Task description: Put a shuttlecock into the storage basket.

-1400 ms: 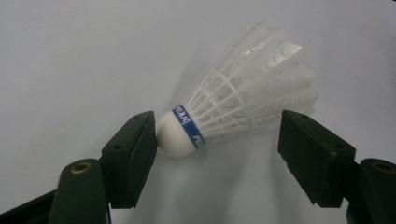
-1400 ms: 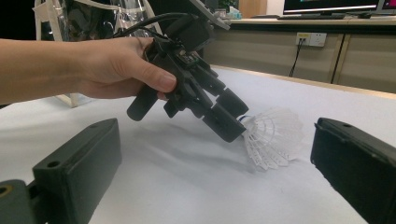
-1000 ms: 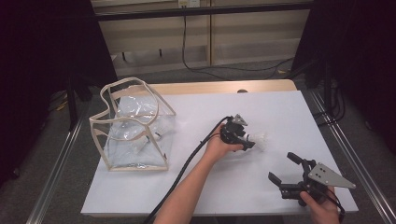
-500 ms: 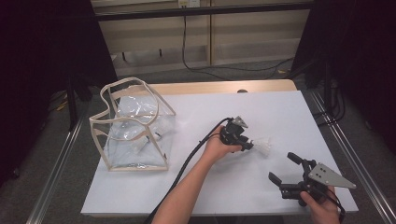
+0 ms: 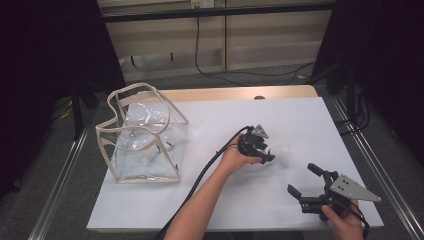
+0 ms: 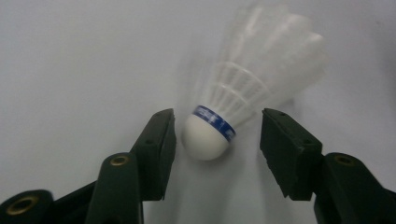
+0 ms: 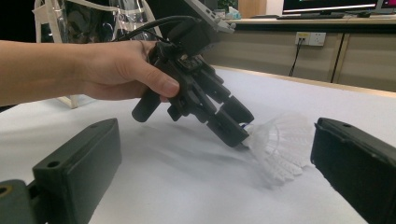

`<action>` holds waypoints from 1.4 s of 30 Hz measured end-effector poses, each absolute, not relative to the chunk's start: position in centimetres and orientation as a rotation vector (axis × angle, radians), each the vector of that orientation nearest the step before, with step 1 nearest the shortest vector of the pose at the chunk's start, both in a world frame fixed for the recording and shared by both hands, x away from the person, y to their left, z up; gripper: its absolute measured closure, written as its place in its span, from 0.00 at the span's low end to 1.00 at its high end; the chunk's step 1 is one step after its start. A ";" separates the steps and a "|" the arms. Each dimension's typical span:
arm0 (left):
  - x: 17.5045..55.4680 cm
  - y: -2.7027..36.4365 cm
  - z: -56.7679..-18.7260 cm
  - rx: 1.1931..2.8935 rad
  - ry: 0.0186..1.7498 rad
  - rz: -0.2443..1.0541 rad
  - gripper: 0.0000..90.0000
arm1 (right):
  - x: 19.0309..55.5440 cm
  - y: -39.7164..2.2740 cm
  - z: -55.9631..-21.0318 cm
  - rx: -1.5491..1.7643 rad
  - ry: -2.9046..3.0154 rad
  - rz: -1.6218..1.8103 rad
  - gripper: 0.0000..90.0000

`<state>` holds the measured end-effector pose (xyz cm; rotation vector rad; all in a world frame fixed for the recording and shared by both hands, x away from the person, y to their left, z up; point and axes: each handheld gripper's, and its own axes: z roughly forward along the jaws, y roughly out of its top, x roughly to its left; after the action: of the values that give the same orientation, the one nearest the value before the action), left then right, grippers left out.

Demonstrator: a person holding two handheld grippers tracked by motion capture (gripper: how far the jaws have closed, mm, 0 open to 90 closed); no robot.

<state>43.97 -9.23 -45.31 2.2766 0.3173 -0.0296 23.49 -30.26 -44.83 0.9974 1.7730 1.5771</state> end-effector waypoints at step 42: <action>43.5 -5.4 -42.5 2.252 0.521 -0.147 0.70 | 23.5 -30.2 -44.8 0.987 1.773 1.576 0.02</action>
<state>43.48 -5.45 -42.50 2.2523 0.5208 -0.1465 23.45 -30.16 -44.79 0.9871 1.7730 1.5762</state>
